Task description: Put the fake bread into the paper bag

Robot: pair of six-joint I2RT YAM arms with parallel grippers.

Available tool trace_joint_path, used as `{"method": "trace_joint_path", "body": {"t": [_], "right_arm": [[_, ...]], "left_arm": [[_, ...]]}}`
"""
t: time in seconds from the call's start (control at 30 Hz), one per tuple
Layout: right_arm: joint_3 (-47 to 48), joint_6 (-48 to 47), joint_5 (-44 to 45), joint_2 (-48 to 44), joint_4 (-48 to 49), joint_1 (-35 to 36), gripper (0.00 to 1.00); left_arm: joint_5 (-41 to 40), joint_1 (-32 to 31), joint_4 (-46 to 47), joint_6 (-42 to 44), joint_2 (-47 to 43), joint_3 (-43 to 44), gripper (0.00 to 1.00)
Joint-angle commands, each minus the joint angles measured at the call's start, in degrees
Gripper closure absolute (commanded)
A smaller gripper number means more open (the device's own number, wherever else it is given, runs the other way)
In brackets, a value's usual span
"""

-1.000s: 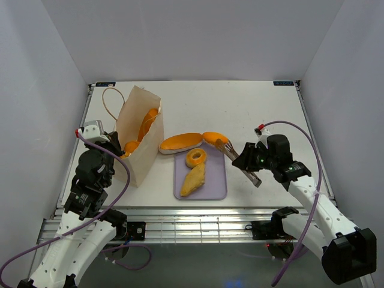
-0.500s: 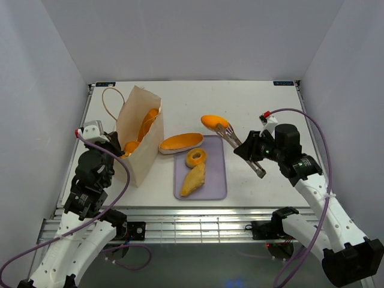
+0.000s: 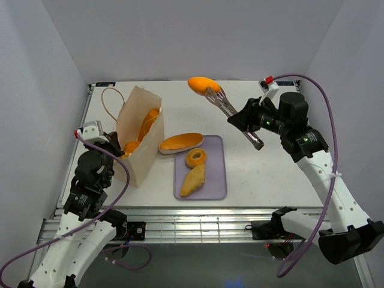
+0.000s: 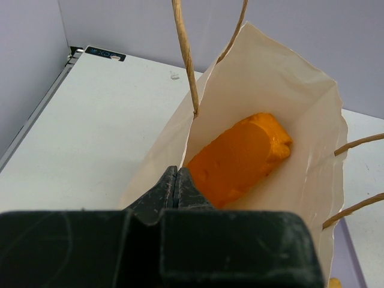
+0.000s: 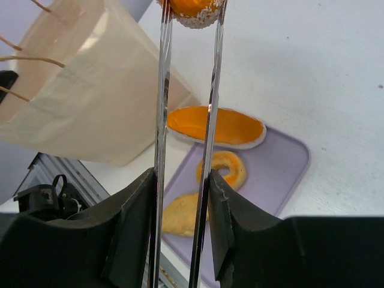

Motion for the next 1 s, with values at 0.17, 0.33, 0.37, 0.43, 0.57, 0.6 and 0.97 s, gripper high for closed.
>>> {"method": "trace_joint_path", "body": {"t": [0.17, 0.33, 0.37, 0.43, 0.57, 0.6, 0.97], "right_arm": [[15.8, -1.6, 2.1, 8.6, 4.3, 11.8, 0.56], [22.2, -4.0, 5.0, 16.2, 2.8, 20.5, 0.56], [24.2, -4.4, 5.8, 17.2, 2.4, 21.5, 0.56], [25.9, -5.6, 6.4, 19.7, 1.1, 23.7, 0.56], [28.2, -6.8, 7.4, 22.5, -0.6, 26.5, 0.55], [28.3, -7.1, 7.3, 23.2, -0.6, 27.2, 0.55], [28.4, -7.7, 8.1, 24.7, -0.9, 28.9, 0.38]], "left_arm": [[-0.5, -0.2, -0.4, -0.1, -0.2, -0.6, 1.0], [-0.5, -0.2, -0.3, -0.2, -0.2, -0.7, 1.0], [-0.5, -0.2, -0.3, -0.1, -0.2, -0.7, 1.0], [-0.5, -0.2, -0.2, -0.1, -0.2, -0.7, 1.0], [-0.5, -0.2, -0.2, -0.1, -0.3, -0.6, 1.0], [-0.4, -0.2, -0.3, -0.1, -0.3, -0.7, 1.0], [-0.1, -0.2, -0.2, -0.1, -0.4, -0.7, 1.0]]}}
